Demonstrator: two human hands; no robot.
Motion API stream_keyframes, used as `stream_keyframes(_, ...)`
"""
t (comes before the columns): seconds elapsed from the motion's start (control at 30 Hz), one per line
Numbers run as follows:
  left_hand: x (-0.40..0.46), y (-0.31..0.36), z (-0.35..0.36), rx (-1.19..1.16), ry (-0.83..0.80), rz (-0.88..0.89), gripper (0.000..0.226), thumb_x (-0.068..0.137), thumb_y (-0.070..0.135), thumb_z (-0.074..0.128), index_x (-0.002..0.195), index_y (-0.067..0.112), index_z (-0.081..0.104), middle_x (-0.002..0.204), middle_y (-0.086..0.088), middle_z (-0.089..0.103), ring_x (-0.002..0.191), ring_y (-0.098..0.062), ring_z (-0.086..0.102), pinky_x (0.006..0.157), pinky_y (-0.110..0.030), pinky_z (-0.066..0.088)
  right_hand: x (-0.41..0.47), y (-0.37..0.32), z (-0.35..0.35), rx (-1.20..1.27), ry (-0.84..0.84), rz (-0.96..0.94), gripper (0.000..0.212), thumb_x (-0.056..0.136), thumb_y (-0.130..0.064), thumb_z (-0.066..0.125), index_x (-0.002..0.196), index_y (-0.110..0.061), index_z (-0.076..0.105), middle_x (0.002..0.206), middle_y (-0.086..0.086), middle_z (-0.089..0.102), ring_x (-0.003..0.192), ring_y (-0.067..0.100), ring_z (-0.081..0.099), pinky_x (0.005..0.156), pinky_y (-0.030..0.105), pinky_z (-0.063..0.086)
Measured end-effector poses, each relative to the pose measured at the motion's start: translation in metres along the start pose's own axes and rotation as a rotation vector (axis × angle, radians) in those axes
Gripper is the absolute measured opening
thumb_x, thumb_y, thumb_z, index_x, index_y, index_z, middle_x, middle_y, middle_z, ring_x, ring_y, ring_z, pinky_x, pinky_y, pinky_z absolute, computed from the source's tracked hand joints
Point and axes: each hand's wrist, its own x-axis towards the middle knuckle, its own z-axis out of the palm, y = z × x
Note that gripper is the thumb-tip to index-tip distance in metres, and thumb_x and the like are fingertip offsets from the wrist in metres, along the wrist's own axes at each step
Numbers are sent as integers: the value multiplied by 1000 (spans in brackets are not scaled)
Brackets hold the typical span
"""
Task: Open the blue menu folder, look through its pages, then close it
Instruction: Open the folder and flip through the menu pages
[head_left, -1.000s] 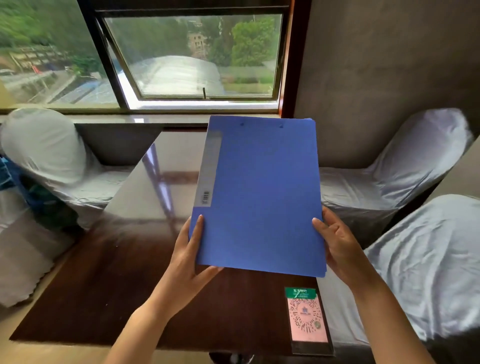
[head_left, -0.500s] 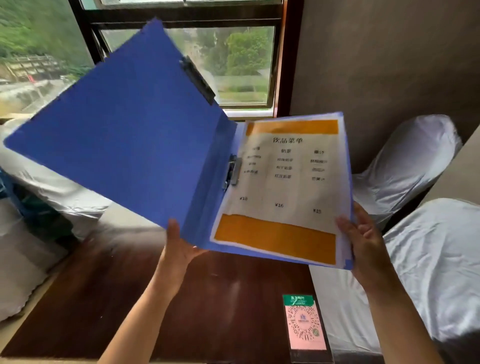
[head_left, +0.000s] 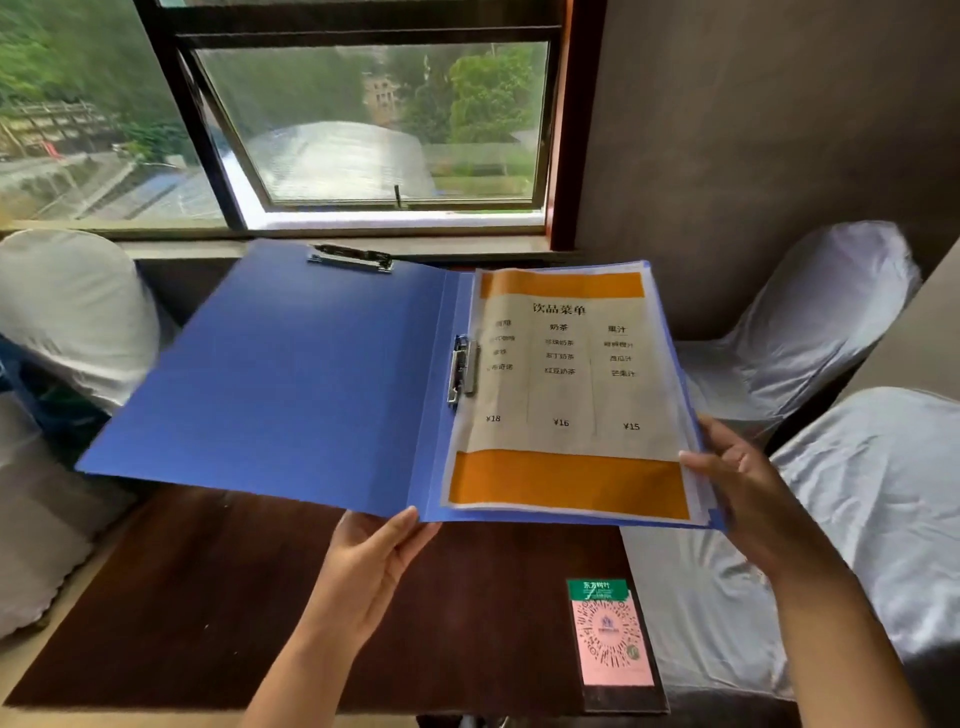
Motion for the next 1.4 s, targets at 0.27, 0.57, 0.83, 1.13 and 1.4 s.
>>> stream_keyframes(0.27, -4, -8, -4, -58, 16, -24, 35, 72, -4, 57, 106, 3, 53, 94, -14, 60, 74, -19, 72, 61, -28, 60, -11, -11, 3, -191, -35, -43, 64, 70, -19, 69, 128, -38, 49, 122, 0, 63, 109, 19, 63, 81, 42, 57)
stream_keyframes(0.57, -5, -9, -5, -74, 19, -32, 28, 70, -3, 59, 96, 9, 61, 79, -7, 73, 75, -20, 73, 60, -29, 60, -8, -22, 25, -460, 295, -136, 58, 74, -27, 68, 128, -32, 46, 107, 7, 66, 84, 17, 69, 60, 23, 59)
stream_keyframes(0.83, -9, -15, 4, -149, 14, -29, 35, 70, -3, 58, 102, 11, 57, 78, -4, 76, 74, -19, 73, 59, -28, 59, 11, -21, 68, -1244, 510, -6, 108, 57, -70, 67, 143, -34, 14, 148, 15, 27, 134, 34, 24, 104, 60, 25)
stream_keyframes(1.13, -10, -18, 6, -118, -3, -5, 33, 72, -2, 59, 102, 10, 61, 88, -9, 75, 84, -22, 72, 62, -28, 59, 26, -29, 148, -1243, 263, -159, 90, 65, -86, 5, 143, -42, -2, 158, 5, -12, 141, 20, -20, 103, 59, -24)
stream_keyframes(1.4, -13, -18, 19, 2, -95, 84, 28, 70, 9, 70, 97, 7, 70, 84, -12, 76, 80, -21, 73, 64, -25, 58, 0, -29, 233, -1056, -381, -324, 81, 75, -80, 7, 144, -38, 2, 157, -6, 13, 143, 7, 1, 107, 48, -26)
